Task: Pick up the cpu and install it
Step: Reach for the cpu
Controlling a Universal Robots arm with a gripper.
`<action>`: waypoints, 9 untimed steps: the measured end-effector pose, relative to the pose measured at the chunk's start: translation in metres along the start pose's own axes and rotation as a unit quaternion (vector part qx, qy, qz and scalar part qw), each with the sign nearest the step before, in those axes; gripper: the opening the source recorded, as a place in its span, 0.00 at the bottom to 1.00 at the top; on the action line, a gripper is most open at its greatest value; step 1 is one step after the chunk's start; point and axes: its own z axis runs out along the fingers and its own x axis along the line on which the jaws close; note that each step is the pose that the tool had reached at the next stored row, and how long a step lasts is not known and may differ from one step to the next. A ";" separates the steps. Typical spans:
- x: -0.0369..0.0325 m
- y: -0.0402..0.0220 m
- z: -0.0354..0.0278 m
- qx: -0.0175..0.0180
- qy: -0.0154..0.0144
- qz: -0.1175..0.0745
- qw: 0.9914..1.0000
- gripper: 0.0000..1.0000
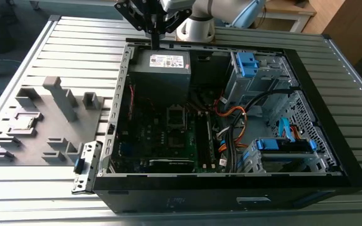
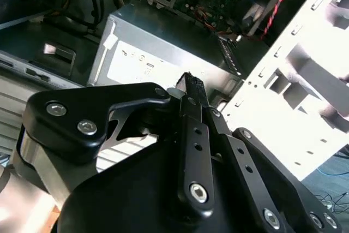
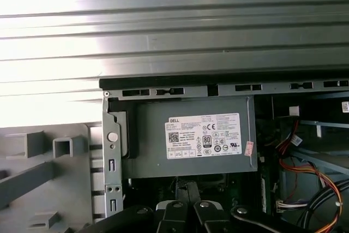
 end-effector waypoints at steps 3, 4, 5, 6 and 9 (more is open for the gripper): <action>0.0063 0.0011 0.0004 0.000 0.000 0.000 1.000 0.11; 0.0081 0.0014 0.0005 0.000 0.000 0.000 1.000 0.11; 0.0102 0.0018 0.0006 0.000 0.000 0.000 1.000 0.11; 0.0128 0.0021 0.0007 0.000 0.000 0.000 1.000 0.11; 0.0217 0.0029 0.0012 0.000 0.000 0.000 1.000 0.11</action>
